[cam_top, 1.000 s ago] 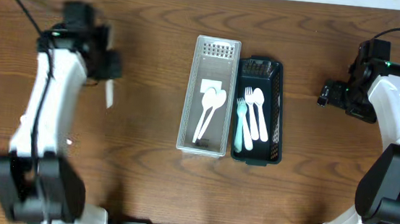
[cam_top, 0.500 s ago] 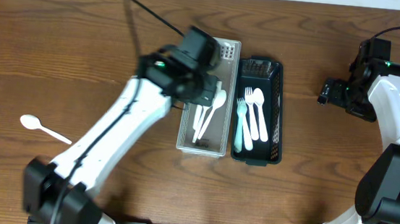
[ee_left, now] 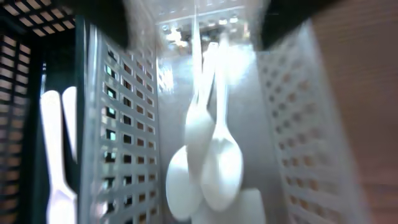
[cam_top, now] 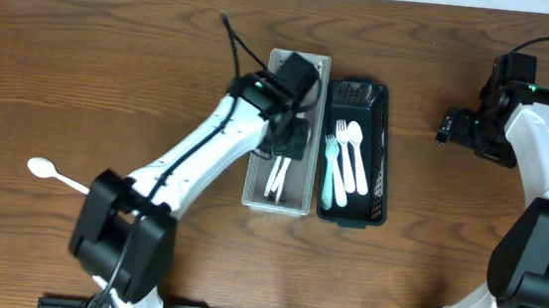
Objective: Pack container
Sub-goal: 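Carry the spoon into the clear white basket and release, then move left gripper to the last white spoon and grasp it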
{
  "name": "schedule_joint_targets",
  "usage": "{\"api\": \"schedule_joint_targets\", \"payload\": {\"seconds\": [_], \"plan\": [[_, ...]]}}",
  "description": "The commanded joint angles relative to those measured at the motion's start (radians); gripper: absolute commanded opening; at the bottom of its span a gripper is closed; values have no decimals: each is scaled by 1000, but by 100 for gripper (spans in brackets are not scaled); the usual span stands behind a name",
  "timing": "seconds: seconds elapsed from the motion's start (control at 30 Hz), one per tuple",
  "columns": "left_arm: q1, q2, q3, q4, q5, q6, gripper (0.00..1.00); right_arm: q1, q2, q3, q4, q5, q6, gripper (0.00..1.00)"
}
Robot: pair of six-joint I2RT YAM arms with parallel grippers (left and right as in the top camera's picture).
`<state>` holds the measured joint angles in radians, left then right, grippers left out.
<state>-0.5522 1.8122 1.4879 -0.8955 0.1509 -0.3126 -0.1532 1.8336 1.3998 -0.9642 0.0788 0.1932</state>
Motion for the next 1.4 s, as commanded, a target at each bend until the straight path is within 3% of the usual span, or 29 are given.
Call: {"api": "schedule_joint_targets", "payload": {"seconds": [0.0,0.13,0.3,0.63,0.8,0.93,1.37], "plan": [[63,-119,27,-22,-23,46,98,-8,-22,9,-1,3,-8,99],[180,-241,27,-86,-105,38,98,-8,-22,9,-2,3,-12,99],[423,-354,27,-181,-212,-74,98,-8,-22,9,-2,4,-35,99],[946,-304,-40,-232,-211,-442,98,-7,-22,9,-13,3,-37,99],[1087,-207,-71,-199,-204,-435,98,-8,-22,9,-20,3,-34,99],[1157,-97,-72,-164,-163,-344,98,-8,-22,9,-20,3,-34,99],[1198,185,-79,-58,-45,-199,98,-8,-22,9,-35,3,-33,99]]}}
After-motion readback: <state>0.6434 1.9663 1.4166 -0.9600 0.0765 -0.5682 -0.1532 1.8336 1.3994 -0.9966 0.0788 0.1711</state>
